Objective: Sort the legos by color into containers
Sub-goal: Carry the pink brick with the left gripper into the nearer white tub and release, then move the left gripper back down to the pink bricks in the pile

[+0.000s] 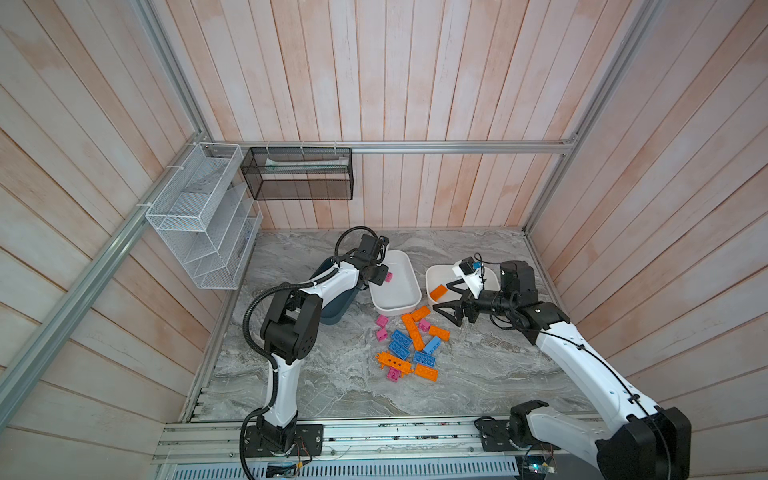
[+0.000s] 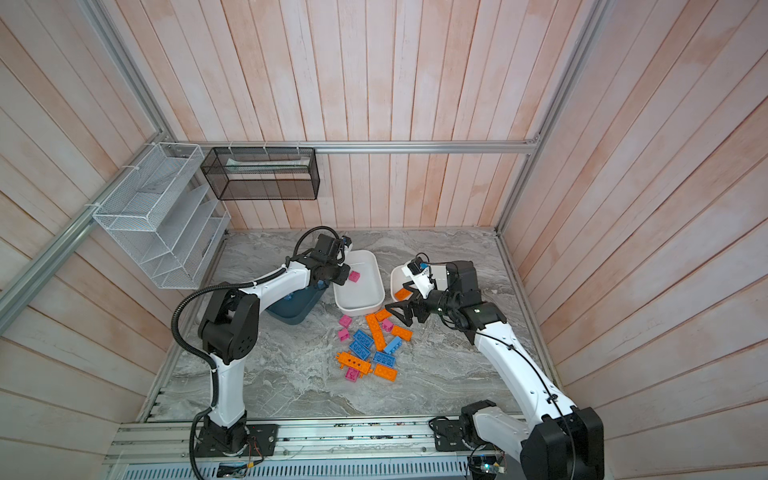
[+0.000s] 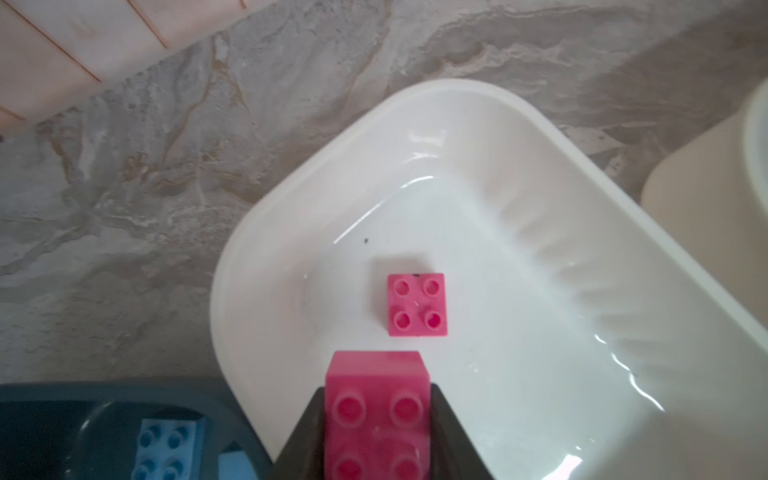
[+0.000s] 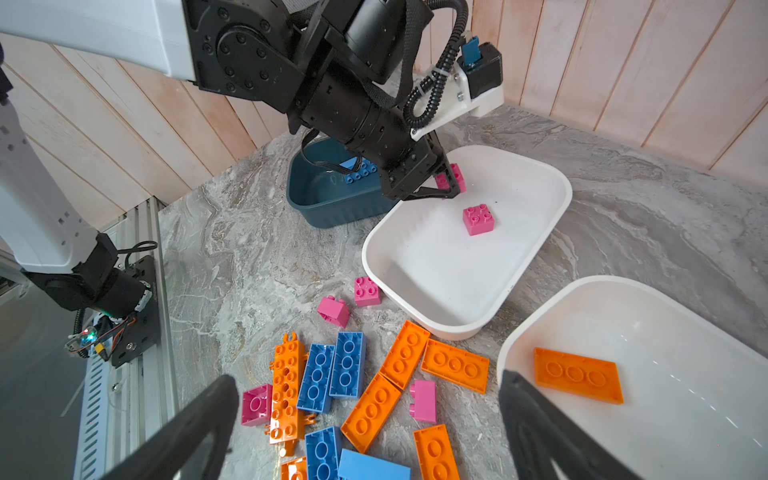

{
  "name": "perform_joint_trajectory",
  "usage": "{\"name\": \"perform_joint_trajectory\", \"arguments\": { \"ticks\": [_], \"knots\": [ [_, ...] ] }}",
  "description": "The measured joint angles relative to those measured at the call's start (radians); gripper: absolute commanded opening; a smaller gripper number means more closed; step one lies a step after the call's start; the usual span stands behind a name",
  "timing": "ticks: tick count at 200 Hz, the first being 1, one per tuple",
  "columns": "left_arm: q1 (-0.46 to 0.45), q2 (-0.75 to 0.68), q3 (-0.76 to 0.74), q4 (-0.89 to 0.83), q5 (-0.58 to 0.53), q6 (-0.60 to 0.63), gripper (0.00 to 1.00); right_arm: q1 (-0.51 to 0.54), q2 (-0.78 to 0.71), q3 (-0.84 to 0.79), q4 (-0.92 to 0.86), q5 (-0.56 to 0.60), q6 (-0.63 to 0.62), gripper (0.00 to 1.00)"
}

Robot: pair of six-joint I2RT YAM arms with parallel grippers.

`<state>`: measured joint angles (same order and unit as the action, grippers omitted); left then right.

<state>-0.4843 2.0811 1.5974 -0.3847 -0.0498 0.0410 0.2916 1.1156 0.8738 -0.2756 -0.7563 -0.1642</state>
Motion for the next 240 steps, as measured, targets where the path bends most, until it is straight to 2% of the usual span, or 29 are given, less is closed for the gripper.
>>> {"name": "perform_joint_trajectory", "arguments": {
  "ticks": [20,65,127,148,204,240],
  "knots": [
    [-0.003,0.006,0.020,0.004,-0.031,-0.016,0.57,-0.001,0.000,0.000,0.000,0.000,0.001,0.98],
    [-0.026,-0.032,0.010,-0.031,-0.003,-0.047,0.64,-0.009,-0.003,0.000,-0.003,0.000,0.000,0.98],
    [-0.072,-0.399,-0.259,-0.132,0.130,-0.146,0.69,-0.024,-0.011,-0.001,-0.002,-0.001,0.000,0.98],
    [-0.098,-0.472,-0.356,-0.145,0.172,-0.164,0.70,-0.024,-0.011,-0.002,-0.003,-0.002,-0.001,0.98],
    [-0.122,-0.482,-0.575,-0.105,0.220,-0.173,0.71,-0.025,-0.011,-0.016,-0.002,-0.005,0.000,0.98],
    [-0.121,-0.445,-0.594,-0.023,0.221,-0.172,0.70,-0.025,-0.011,-0.018,-0.003,-0.005,0.000,0.98]
  ]
}}
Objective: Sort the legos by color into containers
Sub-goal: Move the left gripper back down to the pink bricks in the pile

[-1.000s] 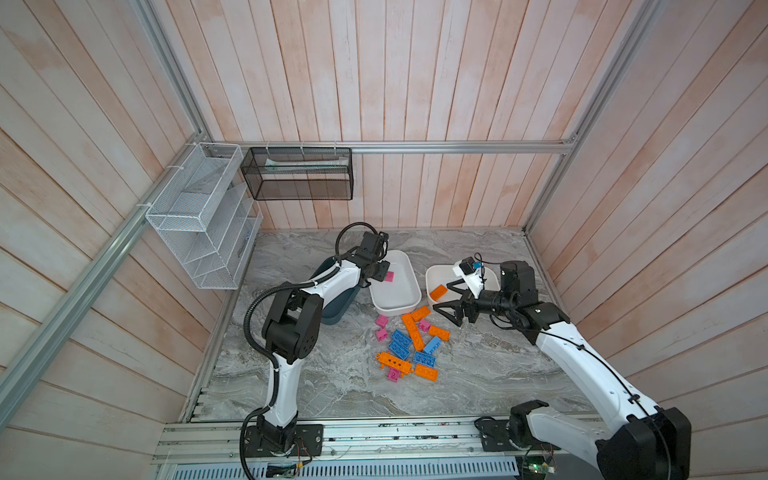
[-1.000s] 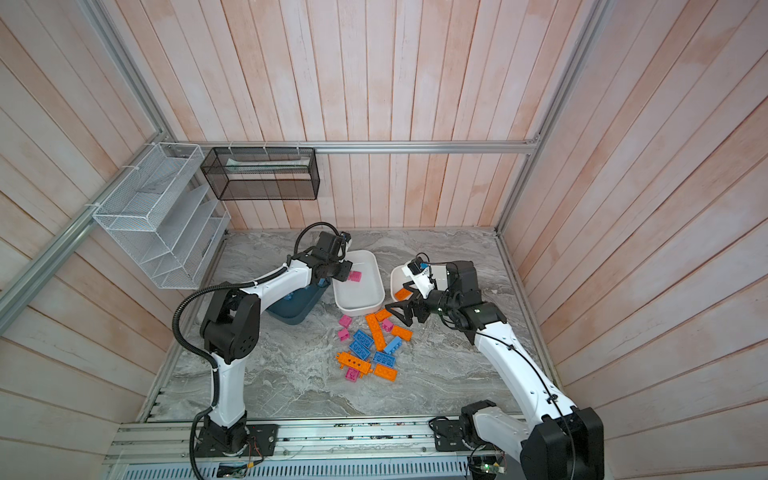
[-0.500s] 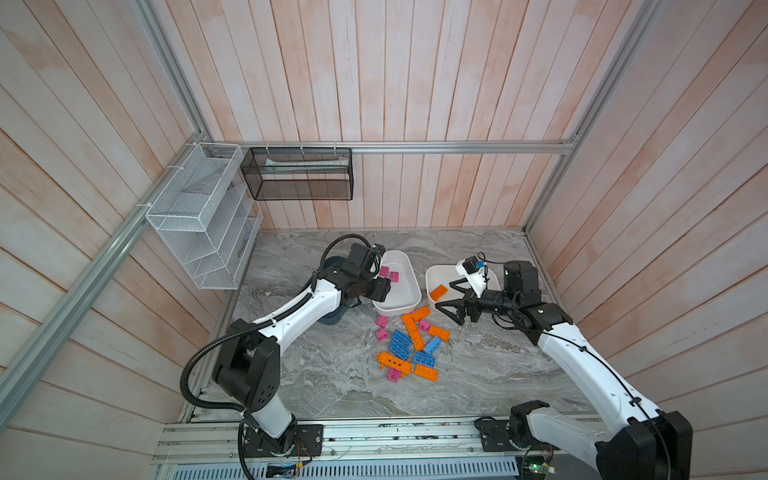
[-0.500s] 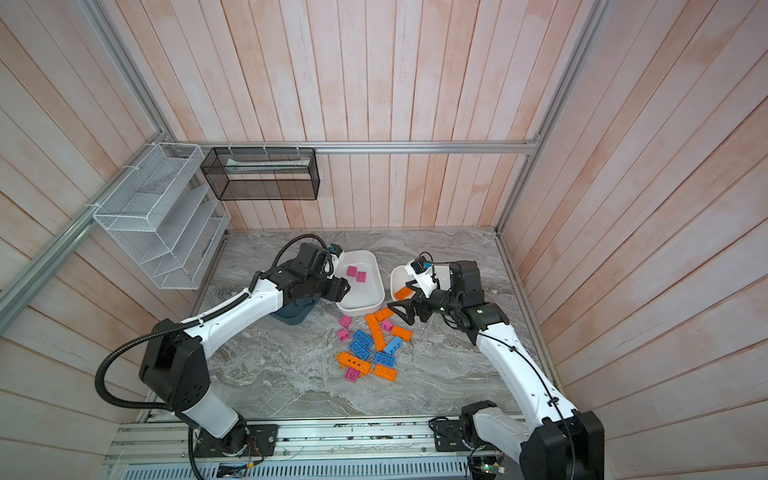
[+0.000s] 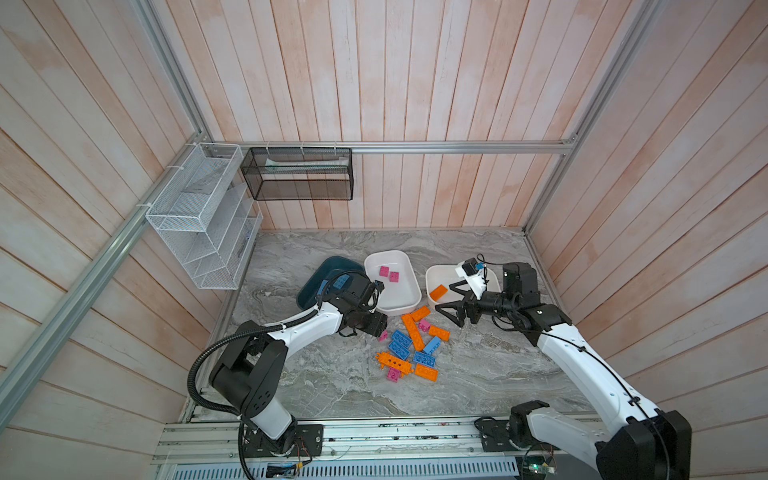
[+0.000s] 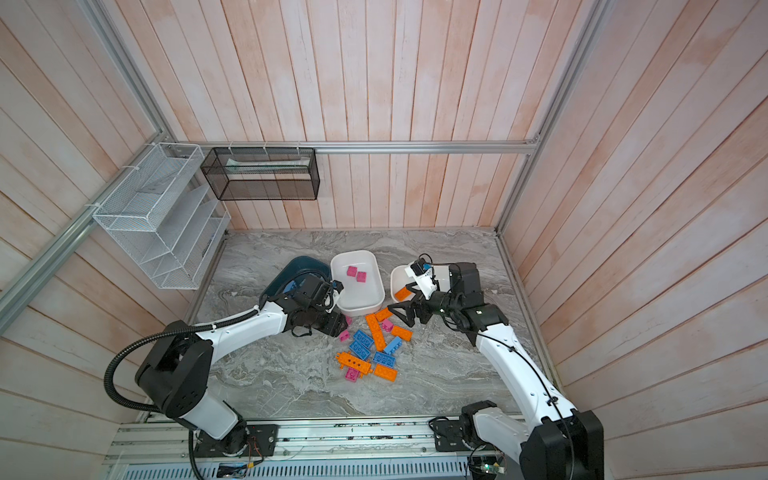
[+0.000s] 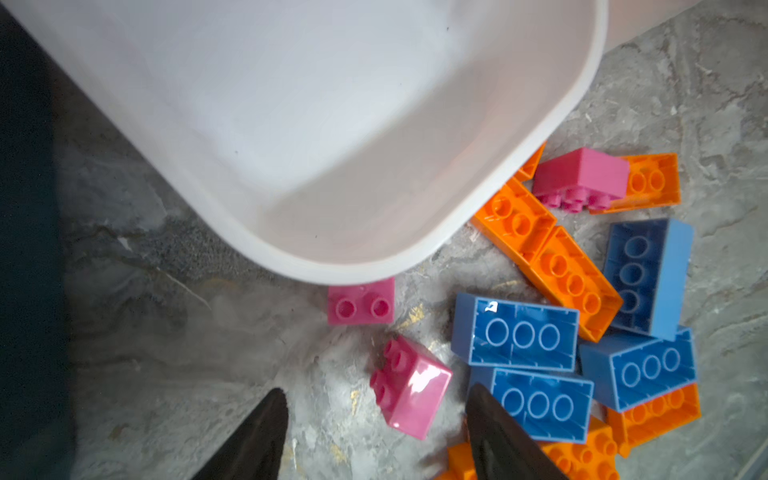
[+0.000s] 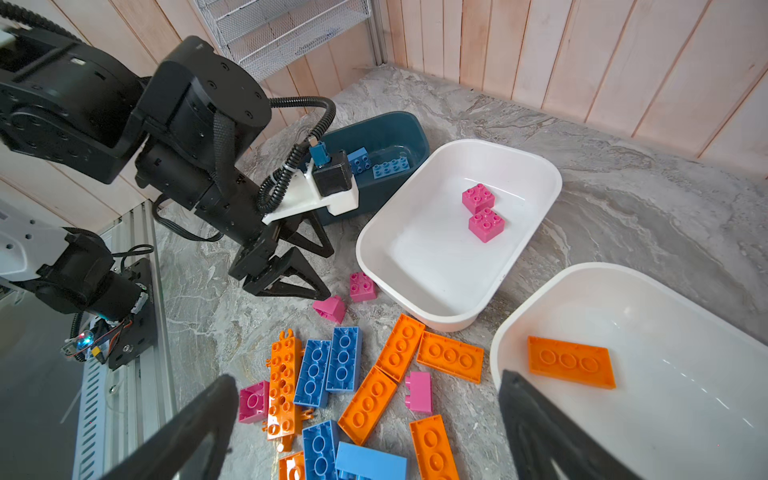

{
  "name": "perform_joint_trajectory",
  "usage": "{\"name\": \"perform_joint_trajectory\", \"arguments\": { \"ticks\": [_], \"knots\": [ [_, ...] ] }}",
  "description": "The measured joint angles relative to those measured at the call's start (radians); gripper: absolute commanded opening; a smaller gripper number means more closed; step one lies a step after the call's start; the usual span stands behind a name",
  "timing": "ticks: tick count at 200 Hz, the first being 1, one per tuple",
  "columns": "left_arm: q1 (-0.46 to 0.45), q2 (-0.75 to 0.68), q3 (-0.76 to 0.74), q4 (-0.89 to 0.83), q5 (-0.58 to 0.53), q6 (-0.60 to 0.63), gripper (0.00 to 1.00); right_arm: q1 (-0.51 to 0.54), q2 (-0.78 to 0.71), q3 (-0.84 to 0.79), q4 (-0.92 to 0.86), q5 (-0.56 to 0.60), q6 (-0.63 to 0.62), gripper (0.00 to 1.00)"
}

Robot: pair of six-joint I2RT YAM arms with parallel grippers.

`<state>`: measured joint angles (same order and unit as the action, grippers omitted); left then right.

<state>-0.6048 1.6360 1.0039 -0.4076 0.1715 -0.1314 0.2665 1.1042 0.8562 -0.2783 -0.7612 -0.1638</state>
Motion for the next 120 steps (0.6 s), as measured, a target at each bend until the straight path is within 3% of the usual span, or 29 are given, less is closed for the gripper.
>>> {"name": "perform_joint_trajectory", "arguments": {
  "ticks": [120],
  "knots": [
    [0.008,0.074,-0.105,0.262,-0.009,0.015,0.65,0.000,-0.015,0.000,-0.011,0.000,0.000,0.98]
  ]
}}
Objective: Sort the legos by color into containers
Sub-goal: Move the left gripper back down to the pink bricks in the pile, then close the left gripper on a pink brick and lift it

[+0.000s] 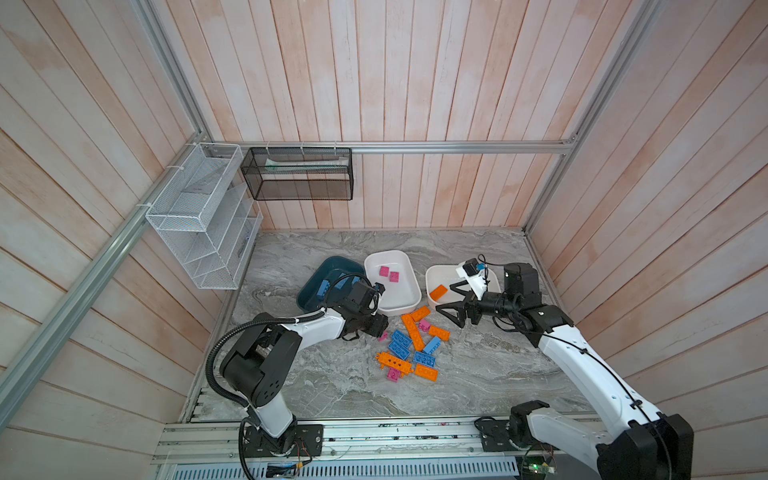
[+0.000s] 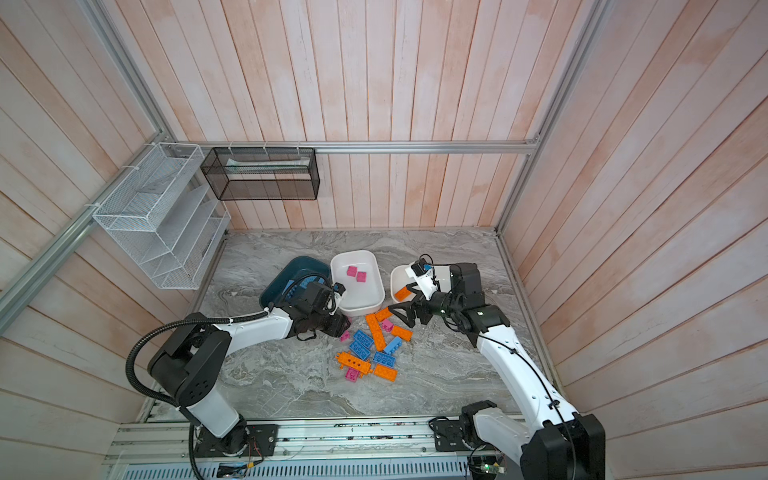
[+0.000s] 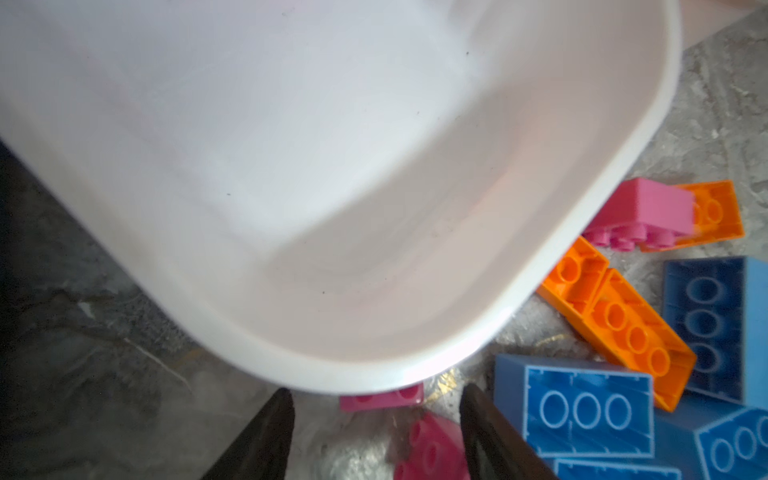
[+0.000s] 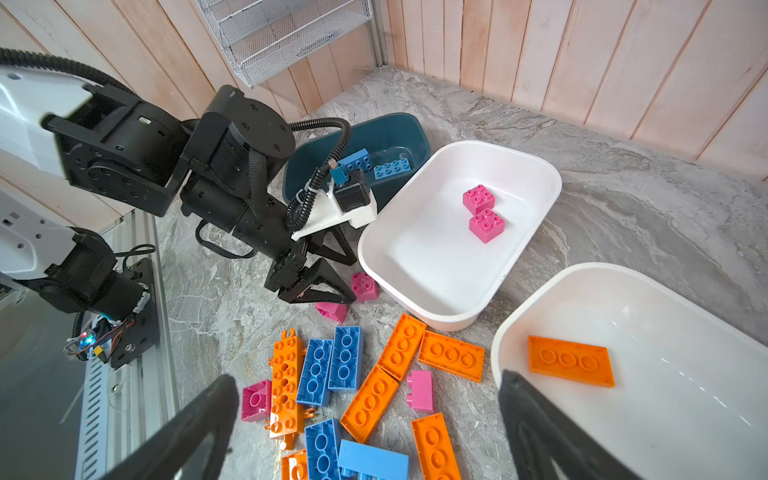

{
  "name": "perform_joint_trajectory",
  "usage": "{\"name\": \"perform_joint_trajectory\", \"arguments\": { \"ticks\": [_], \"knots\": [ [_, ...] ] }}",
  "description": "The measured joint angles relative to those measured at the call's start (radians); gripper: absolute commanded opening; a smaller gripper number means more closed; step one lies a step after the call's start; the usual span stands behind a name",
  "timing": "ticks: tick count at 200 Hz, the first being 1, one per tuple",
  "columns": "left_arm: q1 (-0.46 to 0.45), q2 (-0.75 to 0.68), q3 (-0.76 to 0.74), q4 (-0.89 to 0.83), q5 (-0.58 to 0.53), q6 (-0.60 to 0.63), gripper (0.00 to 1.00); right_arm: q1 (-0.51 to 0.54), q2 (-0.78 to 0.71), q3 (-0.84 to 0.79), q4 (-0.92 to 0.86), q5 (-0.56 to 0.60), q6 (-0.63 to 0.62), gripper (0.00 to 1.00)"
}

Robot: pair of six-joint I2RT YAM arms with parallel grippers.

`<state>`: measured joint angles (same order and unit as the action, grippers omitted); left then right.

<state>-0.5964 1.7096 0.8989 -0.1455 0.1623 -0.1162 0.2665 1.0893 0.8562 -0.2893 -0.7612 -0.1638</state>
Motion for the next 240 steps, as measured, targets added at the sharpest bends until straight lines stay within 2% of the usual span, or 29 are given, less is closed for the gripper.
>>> {"name": "perform_joint_trajectory", "arguments": {
  "ticks": [66,98,128,165,206,240],
  "knots": [
    [-0.001,0.037,-0.025,0.096,-0.014,0.019,0.56,0.000,0.000,0.000,-0.003,0.000,0.000,0.98],
    [-0.007,0.039,-0.038,0.118,-0.024,0.041,0.41,0.000,0.000,0.000,-0.009,0.000,0.000,0.98],
    [-0.010,0.037,-0.053,0.138,-0.037,0.057,0.35,0.000,0.000,0.000,-0.015,0.000,-0.001,0.98],
    [-0.015,0.011,-0.077,0.134,-0.042,0.060,0.31,0.000,0.001,0.001,-0.024,0.000,-0.001,0.98],
    [-0.016,-0.028,-0.086,0.081,-0.049,0.056,0.31,0.000,0.005,0.002,-0.024,0.000,0.000,0.98],
    [-0.016,-0.137,-0.086,-0.008,-0.059,0.024,0.32,0.000,0.006,0.003,-0.023,0.000,0.000,0.98]
  ]
}}
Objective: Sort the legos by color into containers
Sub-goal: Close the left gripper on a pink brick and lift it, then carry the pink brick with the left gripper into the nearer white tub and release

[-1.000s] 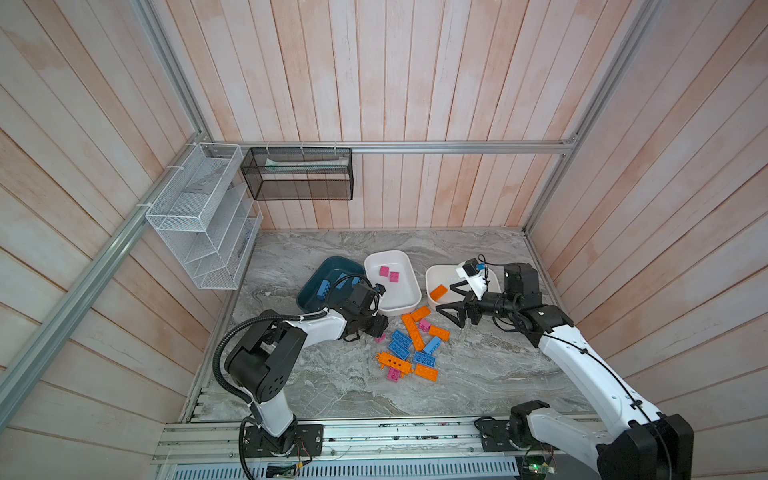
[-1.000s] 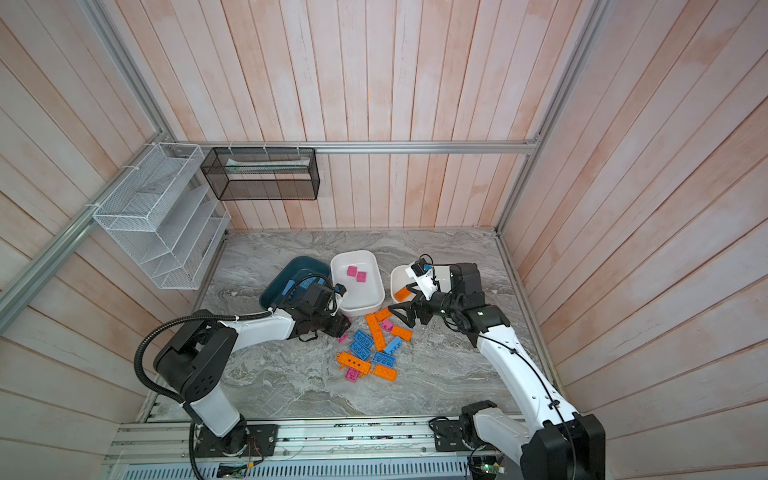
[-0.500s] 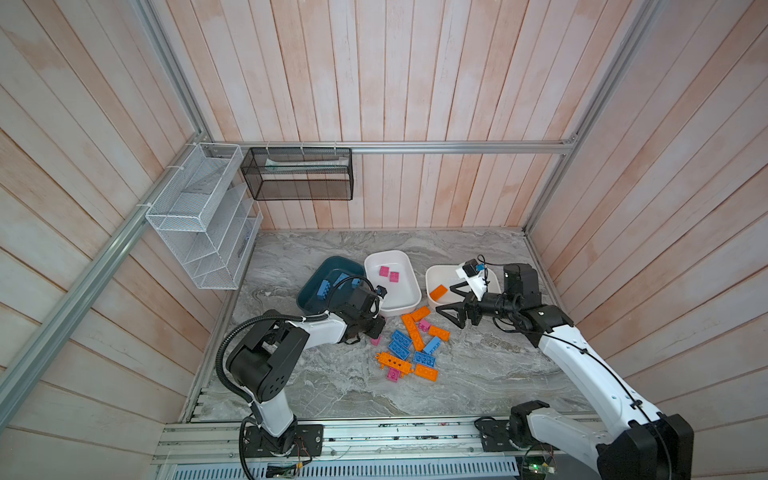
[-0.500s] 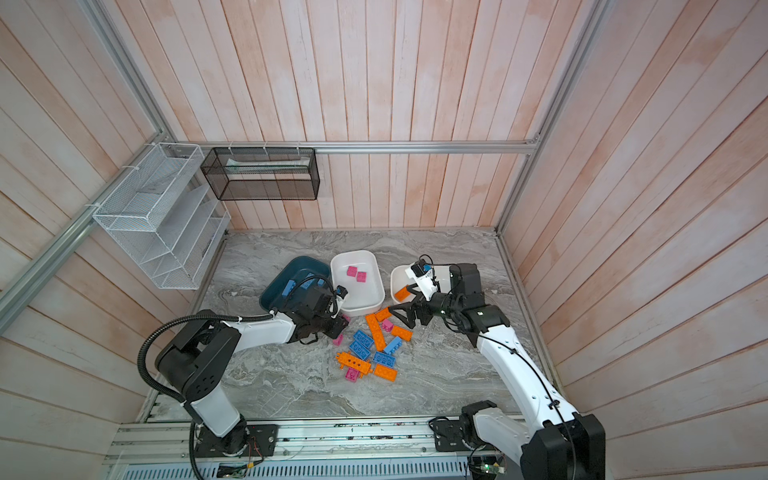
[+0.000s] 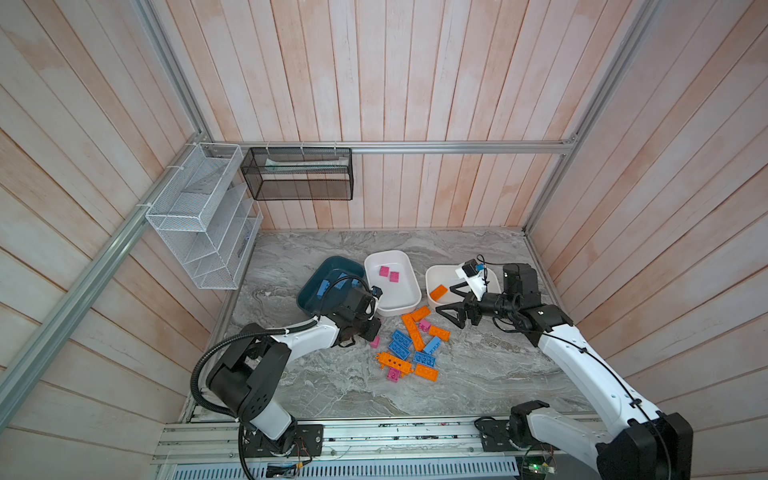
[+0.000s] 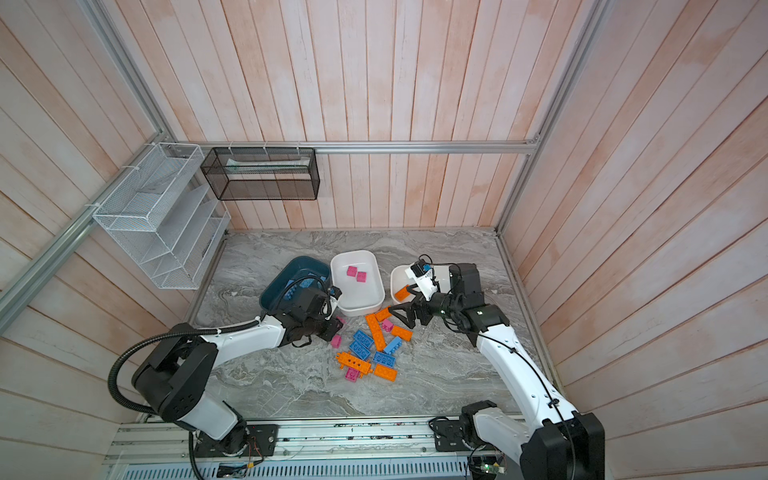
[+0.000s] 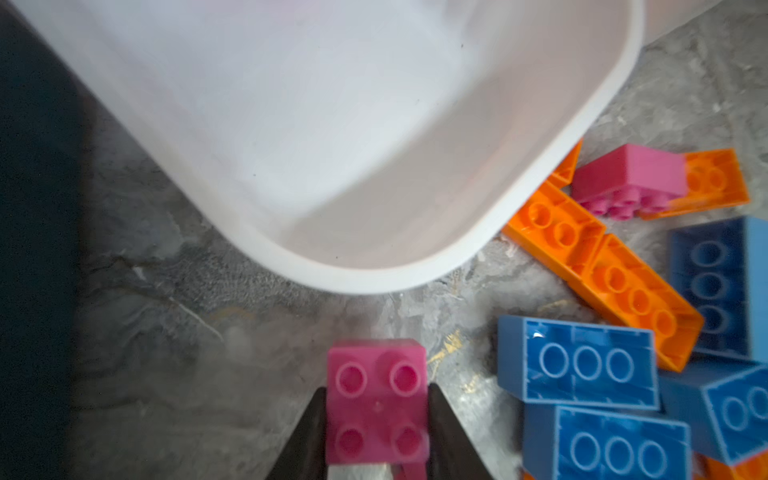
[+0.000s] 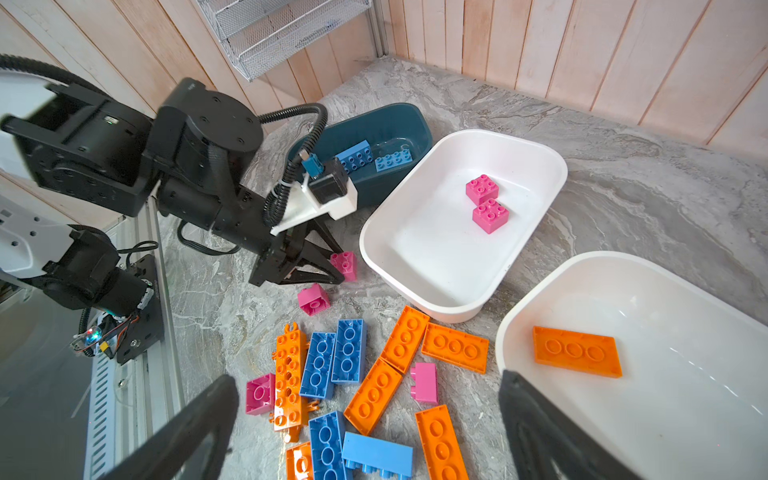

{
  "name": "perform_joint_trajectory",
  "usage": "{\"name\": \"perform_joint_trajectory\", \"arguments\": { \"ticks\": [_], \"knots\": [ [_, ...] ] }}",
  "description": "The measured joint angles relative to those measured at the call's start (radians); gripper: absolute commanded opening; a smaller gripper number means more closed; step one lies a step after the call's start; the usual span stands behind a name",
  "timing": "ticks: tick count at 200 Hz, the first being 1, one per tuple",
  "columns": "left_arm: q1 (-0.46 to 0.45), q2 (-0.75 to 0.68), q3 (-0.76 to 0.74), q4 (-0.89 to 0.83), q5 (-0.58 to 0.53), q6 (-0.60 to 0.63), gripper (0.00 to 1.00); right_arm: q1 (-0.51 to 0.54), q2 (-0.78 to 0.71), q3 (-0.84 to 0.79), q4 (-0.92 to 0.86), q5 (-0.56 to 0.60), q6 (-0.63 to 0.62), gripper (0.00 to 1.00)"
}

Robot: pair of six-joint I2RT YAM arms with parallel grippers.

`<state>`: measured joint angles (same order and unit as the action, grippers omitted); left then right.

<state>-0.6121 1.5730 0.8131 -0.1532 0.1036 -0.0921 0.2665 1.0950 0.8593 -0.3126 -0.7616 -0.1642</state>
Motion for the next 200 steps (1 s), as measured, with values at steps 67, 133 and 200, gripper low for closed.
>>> {"name": "perform_joint_trajectory", "arguments": {
  "ticks": [67,133,200],
  "knots": [
    [0.054,-0.142,0.160,-0.172,0.059,-0.051,0.32,-0.002,0.008,0.038,-0.002,0.000,-0.002,0.98],
    [0.081,0.174,0.484,-0.162,0.002,-0.072,0.34,-0.002,0.040,0.050,0.001,0.001,-0.002,0.98],
    [0.101,0.403,0.670,-0.181,-0.207,-0.127,0.34,-0.008,0.055,0.058,0.006,0.001,-0.001,0.98]
  ]
}}
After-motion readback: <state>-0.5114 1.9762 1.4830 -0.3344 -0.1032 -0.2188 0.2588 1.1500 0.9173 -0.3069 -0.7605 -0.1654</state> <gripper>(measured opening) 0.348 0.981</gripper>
